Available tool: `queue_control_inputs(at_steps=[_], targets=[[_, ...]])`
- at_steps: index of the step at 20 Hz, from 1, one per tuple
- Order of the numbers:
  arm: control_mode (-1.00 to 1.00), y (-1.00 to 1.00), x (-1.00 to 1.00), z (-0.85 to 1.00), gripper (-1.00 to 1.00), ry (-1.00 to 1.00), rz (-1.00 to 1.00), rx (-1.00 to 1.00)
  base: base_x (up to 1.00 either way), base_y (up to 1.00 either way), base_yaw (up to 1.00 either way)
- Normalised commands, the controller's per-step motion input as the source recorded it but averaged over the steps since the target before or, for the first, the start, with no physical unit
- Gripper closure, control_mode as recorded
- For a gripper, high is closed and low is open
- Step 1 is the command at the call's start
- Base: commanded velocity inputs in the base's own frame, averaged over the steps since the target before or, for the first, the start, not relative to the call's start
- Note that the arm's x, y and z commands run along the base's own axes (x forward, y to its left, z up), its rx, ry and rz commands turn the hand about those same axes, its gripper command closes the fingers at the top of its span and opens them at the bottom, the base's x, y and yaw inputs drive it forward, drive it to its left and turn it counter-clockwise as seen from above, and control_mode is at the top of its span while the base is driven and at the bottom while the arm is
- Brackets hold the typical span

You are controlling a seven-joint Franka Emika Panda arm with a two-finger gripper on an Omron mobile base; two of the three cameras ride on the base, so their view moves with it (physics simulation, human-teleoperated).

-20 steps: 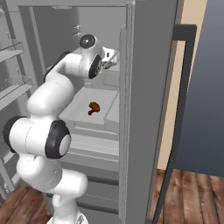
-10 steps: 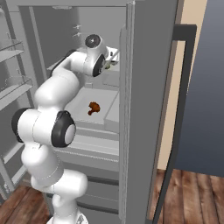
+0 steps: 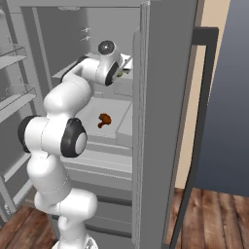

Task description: Gather the carrot and cucumber from the fridge and place them on a tray on the dining counter. Then gather the chicken drumsticks from the fridge and place them on the other tray.

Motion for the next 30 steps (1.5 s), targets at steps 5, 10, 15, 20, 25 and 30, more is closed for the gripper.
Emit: queue_control_inputs(at_steps=[5,10,15,20,25,30], targets=[[-1.0,0.0,0.03,-0.29,-1.0,0.0,0.0,0.0,0.0,0.0,0.0],[-1.0,0.0,0.0,-0.35,1.0,0.0,0.0,0.0,0.0,0.0,0.0],[-1.0,0.06,0.0,-0.49,1.0,0.01,0.0,-0.02,0.0,0.0,0.0],[-1.0,0.22,-0.14,-0.14,1.0,0.0,0.0,-0.04,0.0,0.0,0.0],[-1.0,0.33,-0.43,0.25,1.0,0.0,0.0,-0.02,0.0,0.0,0.0],[-1.0,0.12,-0.86,0.0,1.0,0.0,-0.04,0.0,0.0,0.0,0.0]])
